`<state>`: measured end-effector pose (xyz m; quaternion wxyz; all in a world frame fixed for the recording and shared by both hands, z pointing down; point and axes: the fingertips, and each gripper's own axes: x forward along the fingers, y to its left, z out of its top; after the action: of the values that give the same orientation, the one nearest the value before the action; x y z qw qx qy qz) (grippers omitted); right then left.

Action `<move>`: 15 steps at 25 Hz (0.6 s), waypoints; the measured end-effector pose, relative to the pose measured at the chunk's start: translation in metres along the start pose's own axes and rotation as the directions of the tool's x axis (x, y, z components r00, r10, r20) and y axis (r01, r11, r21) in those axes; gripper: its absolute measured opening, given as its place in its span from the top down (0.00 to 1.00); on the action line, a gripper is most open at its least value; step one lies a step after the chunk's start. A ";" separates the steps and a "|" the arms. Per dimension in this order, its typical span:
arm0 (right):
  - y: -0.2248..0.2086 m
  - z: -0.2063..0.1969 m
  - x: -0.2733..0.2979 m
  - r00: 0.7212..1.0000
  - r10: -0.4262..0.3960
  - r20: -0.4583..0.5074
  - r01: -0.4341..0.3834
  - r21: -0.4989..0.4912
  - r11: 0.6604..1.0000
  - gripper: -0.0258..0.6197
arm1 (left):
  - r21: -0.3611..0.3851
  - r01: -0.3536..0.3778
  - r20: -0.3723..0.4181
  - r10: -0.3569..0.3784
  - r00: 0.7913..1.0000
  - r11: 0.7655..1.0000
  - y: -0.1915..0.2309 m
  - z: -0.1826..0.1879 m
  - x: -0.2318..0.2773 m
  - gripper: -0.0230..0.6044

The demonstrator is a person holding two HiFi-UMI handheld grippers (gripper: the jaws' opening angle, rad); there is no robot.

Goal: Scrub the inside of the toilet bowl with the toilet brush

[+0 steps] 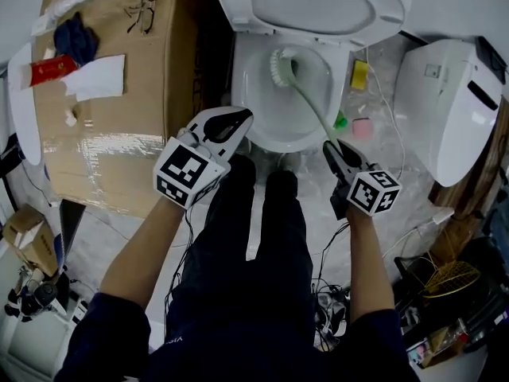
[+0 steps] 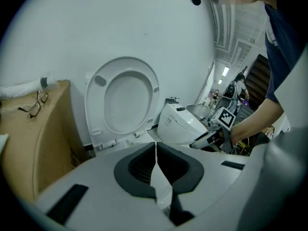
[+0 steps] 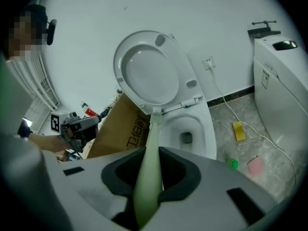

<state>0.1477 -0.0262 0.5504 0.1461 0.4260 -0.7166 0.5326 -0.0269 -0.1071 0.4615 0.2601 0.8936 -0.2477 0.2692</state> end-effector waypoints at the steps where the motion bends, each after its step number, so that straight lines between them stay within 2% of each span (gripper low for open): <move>1: -0.004 -0.004 0.006 1.000 -0.005 -0.007 0.005 0.001 1.000 0.83 | -0.006 0.003 -0.003 -0.003 1.000 1.000 0.002 -0.005 0.004 0.90; 15: -0.057 -0.044 0.070 0.987 -0.108 -0.122 0.097 -0.091 0.991 0.83 | -0.081 0.031 -0.030 -0.034 0.999 0.996 0.009 -0.074 0.044 0.90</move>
<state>0.1388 -0.0224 0.6501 0.2366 0.4210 -0.7050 0.5194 -0.0264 -0.0826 0.5448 0.3040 0.8820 -0.2397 0.2687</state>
